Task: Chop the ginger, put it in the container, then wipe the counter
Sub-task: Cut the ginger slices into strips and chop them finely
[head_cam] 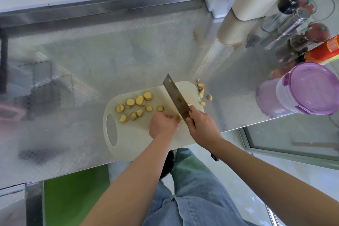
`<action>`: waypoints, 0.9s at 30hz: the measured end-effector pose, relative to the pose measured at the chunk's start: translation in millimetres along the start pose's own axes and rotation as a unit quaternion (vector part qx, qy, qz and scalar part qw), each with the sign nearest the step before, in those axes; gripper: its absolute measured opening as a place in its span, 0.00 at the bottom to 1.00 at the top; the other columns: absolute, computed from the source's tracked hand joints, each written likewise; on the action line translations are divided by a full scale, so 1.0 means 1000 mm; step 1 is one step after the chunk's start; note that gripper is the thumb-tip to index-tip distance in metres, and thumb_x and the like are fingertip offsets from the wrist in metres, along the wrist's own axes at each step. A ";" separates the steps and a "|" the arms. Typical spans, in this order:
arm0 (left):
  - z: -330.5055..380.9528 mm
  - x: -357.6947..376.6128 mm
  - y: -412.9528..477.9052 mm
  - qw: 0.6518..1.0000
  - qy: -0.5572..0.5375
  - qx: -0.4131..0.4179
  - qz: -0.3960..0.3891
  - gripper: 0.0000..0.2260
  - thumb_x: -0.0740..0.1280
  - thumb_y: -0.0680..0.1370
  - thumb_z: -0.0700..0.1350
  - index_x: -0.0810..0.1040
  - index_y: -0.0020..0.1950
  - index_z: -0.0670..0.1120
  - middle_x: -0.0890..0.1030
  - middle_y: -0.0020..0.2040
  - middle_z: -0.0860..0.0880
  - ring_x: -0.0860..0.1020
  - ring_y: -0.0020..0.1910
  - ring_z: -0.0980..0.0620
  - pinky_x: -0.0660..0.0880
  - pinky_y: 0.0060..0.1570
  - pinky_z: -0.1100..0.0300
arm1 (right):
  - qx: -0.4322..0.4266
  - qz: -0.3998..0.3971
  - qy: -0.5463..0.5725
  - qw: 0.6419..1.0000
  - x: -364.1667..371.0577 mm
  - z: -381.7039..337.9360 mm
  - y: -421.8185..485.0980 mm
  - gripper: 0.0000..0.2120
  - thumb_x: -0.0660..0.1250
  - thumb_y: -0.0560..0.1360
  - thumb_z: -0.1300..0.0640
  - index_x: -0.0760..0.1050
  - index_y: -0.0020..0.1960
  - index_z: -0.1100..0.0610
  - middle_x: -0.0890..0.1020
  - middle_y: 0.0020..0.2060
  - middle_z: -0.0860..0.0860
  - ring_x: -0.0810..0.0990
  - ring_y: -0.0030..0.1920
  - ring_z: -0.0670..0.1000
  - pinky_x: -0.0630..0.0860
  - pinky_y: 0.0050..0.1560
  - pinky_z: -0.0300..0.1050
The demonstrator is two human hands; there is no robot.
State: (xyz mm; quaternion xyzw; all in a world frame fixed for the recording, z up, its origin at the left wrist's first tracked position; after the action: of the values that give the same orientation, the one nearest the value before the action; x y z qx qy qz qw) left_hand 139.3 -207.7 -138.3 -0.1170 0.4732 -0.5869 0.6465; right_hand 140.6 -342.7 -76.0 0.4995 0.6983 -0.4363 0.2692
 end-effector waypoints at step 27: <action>-0.001 0.002 0.000 0.999 -0.029 0.005 -0.016 0.09 0.69 0.64 0.47 0.79 0.26 0.45 0.81 0.27 0.50 0.82 0.35 0.45 0.79 0.41 0.54 | -0.016 -0.017 -0.004 1.000 -0.001 -0.004 0.004 0.06 0.57 0.79 0.60 0.67 0.56 0.59 0.70 0.34 0.50 0.69 0.34 0.54 0.63 0.33 0.45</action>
State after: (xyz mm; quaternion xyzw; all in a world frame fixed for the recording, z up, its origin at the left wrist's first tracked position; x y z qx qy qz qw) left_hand 138.6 -208.9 -139.5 -0.1378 0.4496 -0.5959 0.6510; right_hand 144.8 -339.1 -74.5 0.4815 0.7127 -0.4312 0.2724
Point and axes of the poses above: each hand's wrist, its own y-axis towards the middle knuckle, its own x-axis out of the palm, z = x × y, the point moved 7 cm from there along y, towards the middle knuckle
